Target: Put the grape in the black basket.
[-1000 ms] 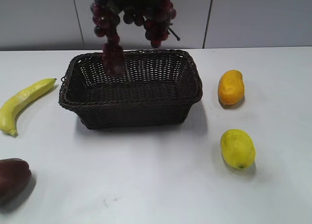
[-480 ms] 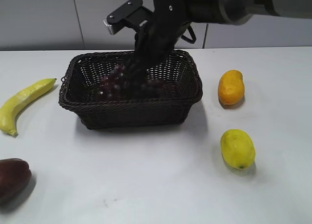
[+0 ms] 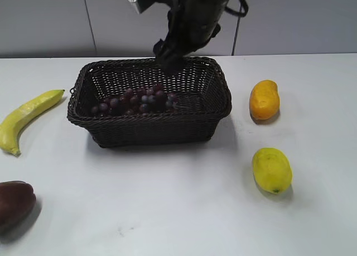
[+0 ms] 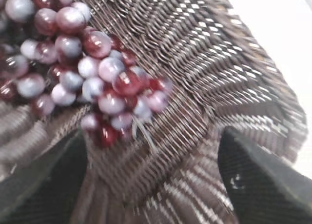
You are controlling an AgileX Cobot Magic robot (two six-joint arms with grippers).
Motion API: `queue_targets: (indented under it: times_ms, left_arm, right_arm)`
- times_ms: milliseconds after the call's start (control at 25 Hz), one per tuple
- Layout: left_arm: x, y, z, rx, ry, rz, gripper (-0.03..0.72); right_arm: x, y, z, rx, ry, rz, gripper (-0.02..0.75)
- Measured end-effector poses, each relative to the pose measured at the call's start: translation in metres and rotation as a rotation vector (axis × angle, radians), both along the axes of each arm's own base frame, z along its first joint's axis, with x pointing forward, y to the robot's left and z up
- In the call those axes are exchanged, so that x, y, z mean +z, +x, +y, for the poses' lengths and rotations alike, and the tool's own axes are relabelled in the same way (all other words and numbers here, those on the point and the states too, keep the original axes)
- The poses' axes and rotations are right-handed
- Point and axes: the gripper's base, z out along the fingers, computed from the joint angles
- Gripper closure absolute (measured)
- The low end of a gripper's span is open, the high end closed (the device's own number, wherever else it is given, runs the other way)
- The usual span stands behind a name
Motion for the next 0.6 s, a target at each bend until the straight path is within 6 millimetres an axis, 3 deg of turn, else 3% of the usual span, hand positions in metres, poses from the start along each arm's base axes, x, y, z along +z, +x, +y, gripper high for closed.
queue_targets:
  times_ms: [280, 600]
  left_arm:
    - [0.0, 0.0, 0.0, 0.0, 0.0, 0.0, 0.462]
    - [0.0, 0.0, 0.0, 0.0, 0.0, 0.0, 0.461]
  right_arm:
    - [0.071, -0.037, -0.032, -0.06, 0.011, 0.013, 0.127]
    - [0.119, -0.072, -0.061, -0.117, 0.042, 0.02, 0.144]
